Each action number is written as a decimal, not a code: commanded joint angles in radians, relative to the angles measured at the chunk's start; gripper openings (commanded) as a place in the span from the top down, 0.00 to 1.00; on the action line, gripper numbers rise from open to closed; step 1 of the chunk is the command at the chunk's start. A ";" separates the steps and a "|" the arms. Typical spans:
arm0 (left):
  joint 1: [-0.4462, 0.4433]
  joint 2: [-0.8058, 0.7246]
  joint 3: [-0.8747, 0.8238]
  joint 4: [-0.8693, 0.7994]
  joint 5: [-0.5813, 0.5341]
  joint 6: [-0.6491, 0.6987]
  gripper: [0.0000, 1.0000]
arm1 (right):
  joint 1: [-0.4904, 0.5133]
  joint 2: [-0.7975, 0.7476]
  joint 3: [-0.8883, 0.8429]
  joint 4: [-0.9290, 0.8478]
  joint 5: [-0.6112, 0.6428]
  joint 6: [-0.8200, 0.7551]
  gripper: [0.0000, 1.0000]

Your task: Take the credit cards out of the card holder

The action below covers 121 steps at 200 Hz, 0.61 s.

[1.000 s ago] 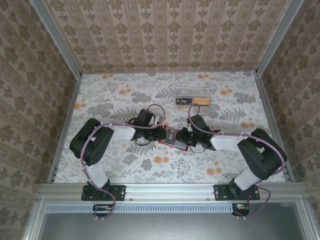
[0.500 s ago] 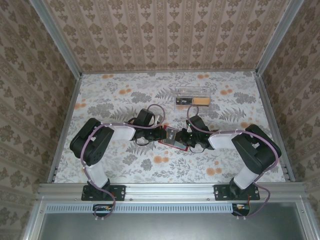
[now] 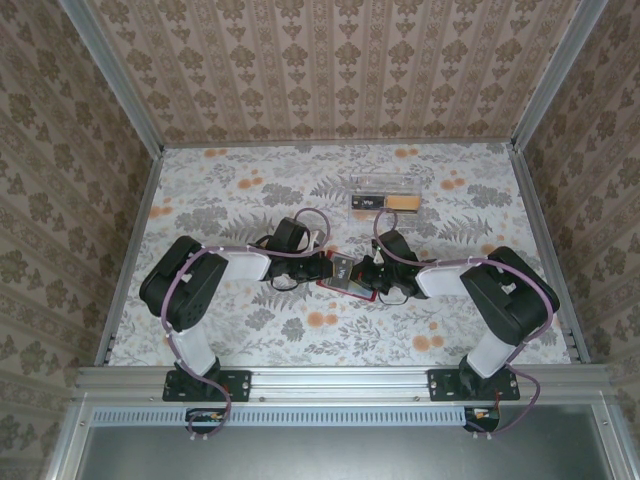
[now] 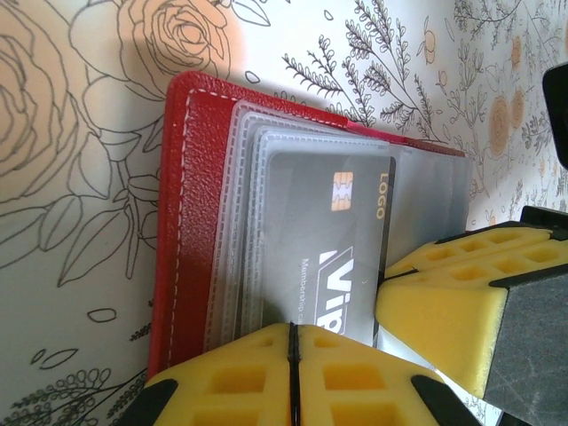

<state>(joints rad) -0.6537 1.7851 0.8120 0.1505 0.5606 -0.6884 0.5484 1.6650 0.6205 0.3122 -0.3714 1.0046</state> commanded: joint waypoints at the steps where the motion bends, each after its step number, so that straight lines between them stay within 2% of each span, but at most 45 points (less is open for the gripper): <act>1: 0.002 0.014 -0.007 -0.051 -0.024 0.003 0.90 | -0.010 0.014 -0.017 0.026 -0.010 0.014 1.00; 121: 0.035 0.002 -0.007 -0.077 -0.033 0.005 0.90 | -0.120 -0.170 -0.149 -0.026 -0.046 -0.022 1.00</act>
<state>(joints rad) -0.6315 1.7851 0.8120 0.1417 0.5541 -0.6884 0.4511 1.5497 0.5079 0.3309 -0.3981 0.9993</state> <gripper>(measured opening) 0.098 0.067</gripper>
